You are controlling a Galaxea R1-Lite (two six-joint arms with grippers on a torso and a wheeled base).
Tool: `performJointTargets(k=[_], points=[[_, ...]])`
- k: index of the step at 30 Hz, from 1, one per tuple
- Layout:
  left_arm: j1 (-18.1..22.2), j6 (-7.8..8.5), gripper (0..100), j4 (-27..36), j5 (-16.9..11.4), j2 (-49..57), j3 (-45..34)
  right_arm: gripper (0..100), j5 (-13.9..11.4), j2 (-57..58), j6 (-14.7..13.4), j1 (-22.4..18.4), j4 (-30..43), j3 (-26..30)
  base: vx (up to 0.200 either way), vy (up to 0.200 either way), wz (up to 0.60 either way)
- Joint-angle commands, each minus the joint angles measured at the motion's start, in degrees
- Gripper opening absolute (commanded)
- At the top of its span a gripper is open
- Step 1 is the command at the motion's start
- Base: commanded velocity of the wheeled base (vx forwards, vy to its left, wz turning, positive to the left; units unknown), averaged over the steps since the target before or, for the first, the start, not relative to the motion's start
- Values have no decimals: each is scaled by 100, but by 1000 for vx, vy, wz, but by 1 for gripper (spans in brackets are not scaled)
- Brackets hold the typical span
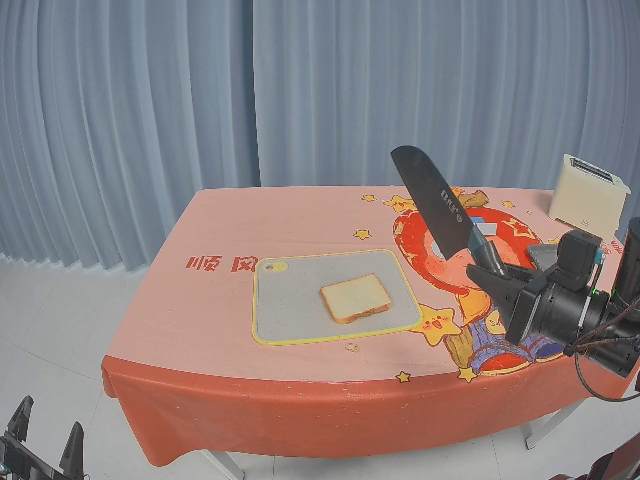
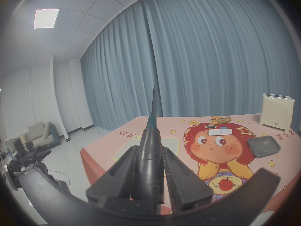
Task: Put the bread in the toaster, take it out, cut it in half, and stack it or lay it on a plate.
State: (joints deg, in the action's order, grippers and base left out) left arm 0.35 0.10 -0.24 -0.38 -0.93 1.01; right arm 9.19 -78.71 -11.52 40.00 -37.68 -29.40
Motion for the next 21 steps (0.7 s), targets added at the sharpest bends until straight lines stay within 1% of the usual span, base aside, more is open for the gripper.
performJointTargets(k=[1, 3, 6, 8, 10, 21], points=[[0, 8, 100, -2, -6, 93, -101, 0, -84, 49, 18, -1, -2, 75, 0, 0, 0], [0, -1, 100, -2, -6, 93, -101, 0, -93, 58, 27, -9, -2, 93, 0, 0, 0], [0, 8, 100, -2, -6, 93, -101, 0, -190, 155, 27, 52, -2, 154, 0, 0, 0], [0, 8, 100, -2, -6, 93, -101, 0, -374, 243, 27, 52, 6, 198, 0, 0, 0], [0, 17, 100, -2, -15, 93, -101, 0, -453, 243, 27, 43, 6, 225, 0, 0, 0], [0, 17, 100, -2, -15, 93, -101, 0, -497, 225, 36, 61, 6, 295, 0, 0, 0]])
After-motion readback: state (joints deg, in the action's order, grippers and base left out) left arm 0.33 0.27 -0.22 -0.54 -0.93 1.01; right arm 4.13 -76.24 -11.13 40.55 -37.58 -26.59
